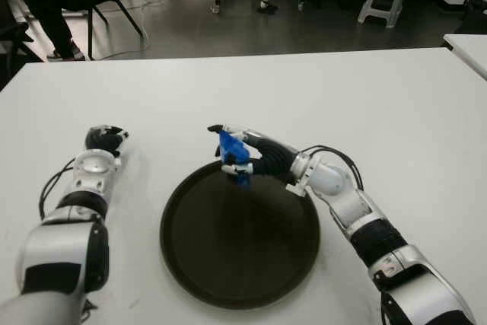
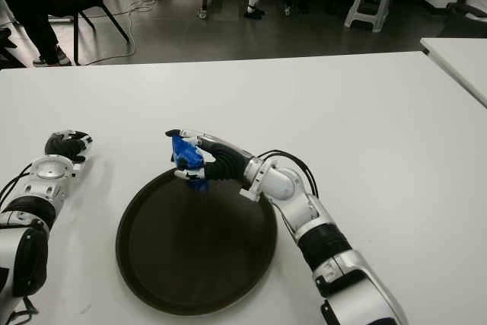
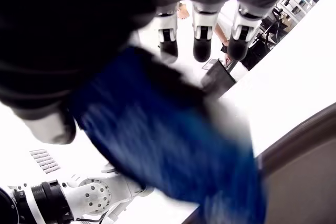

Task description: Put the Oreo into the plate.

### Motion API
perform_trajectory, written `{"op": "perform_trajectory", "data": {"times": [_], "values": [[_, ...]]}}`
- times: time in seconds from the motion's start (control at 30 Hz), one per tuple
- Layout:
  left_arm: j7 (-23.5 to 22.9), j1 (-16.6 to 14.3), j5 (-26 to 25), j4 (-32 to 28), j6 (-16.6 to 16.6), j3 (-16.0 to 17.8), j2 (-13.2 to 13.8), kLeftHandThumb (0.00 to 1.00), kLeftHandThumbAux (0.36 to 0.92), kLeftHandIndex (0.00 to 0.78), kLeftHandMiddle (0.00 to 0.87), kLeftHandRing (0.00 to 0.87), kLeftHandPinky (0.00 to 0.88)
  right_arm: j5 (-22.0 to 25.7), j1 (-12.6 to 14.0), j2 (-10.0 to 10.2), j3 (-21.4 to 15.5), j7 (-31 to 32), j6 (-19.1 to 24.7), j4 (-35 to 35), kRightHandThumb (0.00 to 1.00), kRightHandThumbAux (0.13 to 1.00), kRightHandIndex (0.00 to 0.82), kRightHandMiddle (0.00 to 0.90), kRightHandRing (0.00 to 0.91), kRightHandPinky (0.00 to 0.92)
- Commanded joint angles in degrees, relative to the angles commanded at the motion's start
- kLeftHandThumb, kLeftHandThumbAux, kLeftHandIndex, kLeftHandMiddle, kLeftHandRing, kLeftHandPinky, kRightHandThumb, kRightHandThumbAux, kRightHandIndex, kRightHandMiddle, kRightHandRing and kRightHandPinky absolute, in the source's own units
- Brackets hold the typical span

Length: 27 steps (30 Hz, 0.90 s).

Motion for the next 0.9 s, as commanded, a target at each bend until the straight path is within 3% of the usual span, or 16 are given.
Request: {"op": "perform_trajectory", "data": {"times": [0.47,0.9], "values": [[-0.05,0.21,0.87,-0.03,-0.54,-0.99,0.28,0.688,0.717,0.406,0.225,0.243,0.23,-1.25,0.07,0.19,0.0,-2.57,1.25,0.84,0.215,0.399,0.0,0.0,0.0,0.027],[-0.07,0.23,0.76,0.04,-0.28,-0.82,0.38,0.683,0.719,0.402,0.189,0.204,0.187,-1.8,-0.41,0.4,0.12,-3.86,-0.24,2.9,0.185,0.348,0.0,0.0,0.0,0.018]]}}
